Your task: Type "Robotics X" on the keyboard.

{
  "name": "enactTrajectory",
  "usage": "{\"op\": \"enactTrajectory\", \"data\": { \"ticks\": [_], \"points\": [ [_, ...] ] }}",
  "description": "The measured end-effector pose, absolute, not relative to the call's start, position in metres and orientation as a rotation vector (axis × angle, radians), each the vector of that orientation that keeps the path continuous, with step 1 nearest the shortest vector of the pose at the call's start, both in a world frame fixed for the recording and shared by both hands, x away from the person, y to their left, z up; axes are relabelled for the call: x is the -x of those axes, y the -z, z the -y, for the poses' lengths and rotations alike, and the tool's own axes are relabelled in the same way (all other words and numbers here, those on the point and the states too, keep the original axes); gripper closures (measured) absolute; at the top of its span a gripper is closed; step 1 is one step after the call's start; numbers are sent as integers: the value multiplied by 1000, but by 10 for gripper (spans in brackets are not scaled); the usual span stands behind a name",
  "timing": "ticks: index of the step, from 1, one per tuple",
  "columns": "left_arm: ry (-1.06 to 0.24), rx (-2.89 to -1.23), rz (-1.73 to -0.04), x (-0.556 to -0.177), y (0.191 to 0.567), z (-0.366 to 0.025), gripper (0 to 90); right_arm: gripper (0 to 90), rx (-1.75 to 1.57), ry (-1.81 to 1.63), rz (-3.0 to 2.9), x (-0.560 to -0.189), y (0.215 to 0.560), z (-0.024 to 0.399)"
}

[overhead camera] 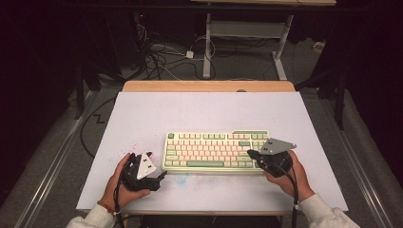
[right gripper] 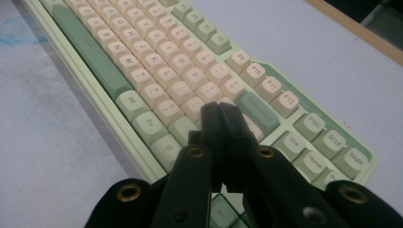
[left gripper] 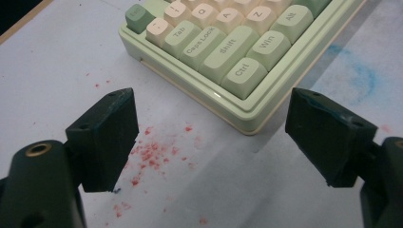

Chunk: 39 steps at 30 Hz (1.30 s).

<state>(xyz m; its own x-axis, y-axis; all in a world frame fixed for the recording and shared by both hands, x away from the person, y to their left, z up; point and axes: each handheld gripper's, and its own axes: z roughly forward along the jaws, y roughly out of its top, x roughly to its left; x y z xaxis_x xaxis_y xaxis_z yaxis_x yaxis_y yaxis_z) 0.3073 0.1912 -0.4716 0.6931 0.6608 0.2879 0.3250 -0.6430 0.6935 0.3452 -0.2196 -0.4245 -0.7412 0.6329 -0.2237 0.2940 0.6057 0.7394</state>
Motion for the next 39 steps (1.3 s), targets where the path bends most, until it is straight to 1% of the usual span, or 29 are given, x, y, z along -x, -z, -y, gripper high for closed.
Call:
{"op": "enactTrajectory", "data": {
  "ticks": [10,19,23,25,28,31,35,38,39],
  "points": [
    [-700,-2291,-749,-307,472,-191,172,900,-739,-924,-2418,-356,436,208],
    [-704,-2297,-749,-307,472,-190,172,900,-747,-886,-2439,-360,446,208],
    [-701,-2258,-767,-307,467,-190,173,900,-756,-878,-2439,-360,452,208],
    [-694,-2229,-783,-307,461,-190,193,900,-764,-890,-2442,-361,452,209],
    [-714,-2215,-829,-309,453,-189,265,900,-765,-893,-2439,-361,452,210],
    [-697,-2171,-850,-311,444,-189,294,900,-761,-890,-2436,-360,452,209],
    [-703,-2146,-845,-314,435,-190,298,900,-762,-891,-2433,-360,453,210],
    [-698,-2149,-847,-317,431,-187,344,900,-766,-892,-2430,-360,453,210],
    [-699,-2150,-845,-318,430,-185,372,900,-765,-891,-2429,-360,453,210]
  ]
}}
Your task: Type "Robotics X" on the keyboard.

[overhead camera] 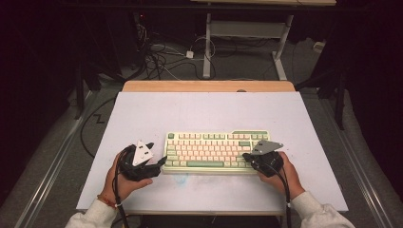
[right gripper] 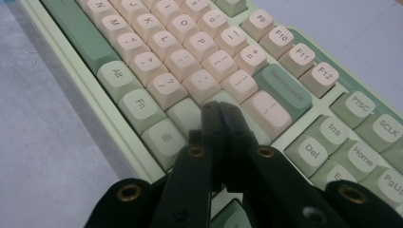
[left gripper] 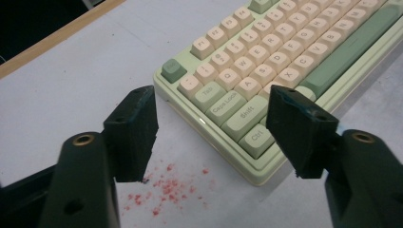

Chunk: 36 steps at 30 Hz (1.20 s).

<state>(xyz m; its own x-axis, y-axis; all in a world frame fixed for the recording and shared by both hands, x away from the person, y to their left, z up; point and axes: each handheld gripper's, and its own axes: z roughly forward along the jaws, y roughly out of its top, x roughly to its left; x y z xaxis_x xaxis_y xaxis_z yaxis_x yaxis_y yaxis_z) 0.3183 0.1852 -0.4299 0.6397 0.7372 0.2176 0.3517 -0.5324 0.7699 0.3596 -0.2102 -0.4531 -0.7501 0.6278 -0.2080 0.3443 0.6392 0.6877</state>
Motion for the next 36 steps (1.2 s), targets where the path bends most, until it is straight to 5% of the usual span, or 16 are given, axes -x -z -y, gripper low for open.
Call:
{"op": "enactTrajectory", "data": {
  "ticks": [2,6,9,36],
  "points": [
    [-682,-2153,-835,-321,427,-182,425,900,-762,-885,-2426,-359,453,210],
    [-607,-2161,-806,-330,421,-176,710,900,-760,-884,-2425,-359,453,210],
    [-566,-2186,-778,-334,419,-169,830,900,-754,-878,-2422,-358,453,209],
    [-415,-2384,-668,-369,442,-115,849,900,-738,-871,-2404,-355,455,208]
  ]
}}
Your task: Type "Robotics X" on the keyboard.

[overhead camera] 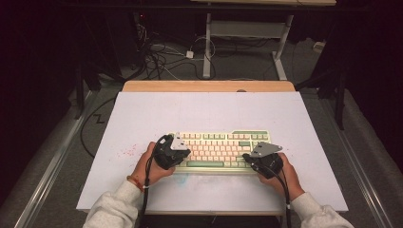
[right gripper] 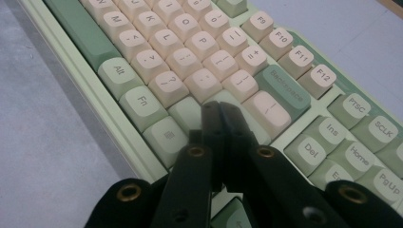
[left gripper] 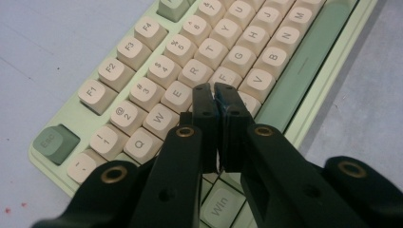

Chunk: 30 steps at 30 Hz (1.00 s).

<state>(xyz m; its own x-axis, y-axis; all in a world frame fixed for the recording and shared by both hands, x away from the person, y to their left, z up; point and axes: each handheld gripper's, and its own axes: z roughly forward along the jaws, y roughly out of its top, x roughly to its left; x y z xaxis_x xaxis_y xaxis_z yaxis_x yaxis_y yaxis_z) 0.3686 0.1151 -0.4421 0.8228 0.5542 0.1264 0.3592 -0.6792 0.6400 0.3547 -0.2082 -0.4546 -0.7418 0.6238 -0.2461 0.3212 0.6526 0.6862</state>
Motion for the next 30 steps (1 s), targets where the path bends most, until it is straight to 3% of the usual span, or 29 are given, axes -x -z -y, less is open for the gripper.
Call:
{"op": "enactTrajectory", "data": {
  "ticks": [30],
  "points": [
    [-419,-2435,-646,-366,451,-107,865,900,-730,-859,-2403,-354,454,207]
  ]
}}
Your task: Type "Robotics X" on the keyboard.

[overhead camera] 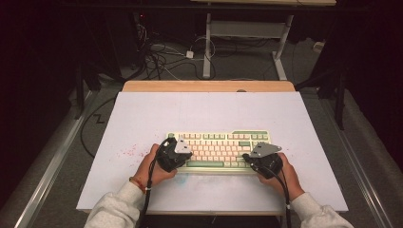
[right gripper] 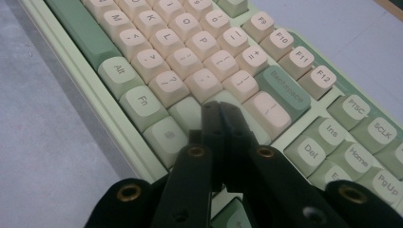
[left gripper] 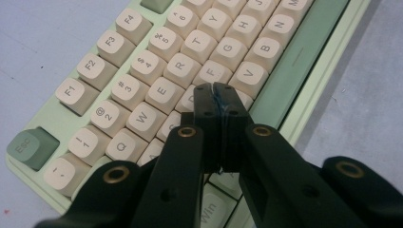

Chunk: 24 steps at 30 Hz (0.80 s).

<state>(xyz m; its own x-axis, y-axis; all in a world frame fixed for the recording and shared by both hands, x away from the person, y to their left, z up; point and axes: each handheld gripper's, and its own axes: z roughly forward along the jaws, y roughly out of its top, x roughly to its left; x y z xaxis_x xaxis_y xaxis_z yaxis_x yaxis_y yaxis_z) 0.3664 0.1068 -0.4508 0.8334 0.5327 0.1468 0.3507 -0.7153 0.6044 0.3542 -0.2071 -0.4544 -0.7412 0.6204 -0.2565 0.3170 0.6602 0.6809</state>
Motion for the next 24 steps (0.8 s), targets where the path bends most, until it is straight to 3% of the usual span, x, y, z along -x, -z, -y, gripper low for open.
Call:
{"op": "enactTrajectory", "data": {
  "ticks": [16,24],
  "points": [
    [-507,-2397,-627,-360,442,-109,825,900,-742,-896,-2373,-353,446,210],
    [-542,-2384,-614,-359,440,-110,723,900,-747,-940,-2344,-351,438,214]
  ]
}}
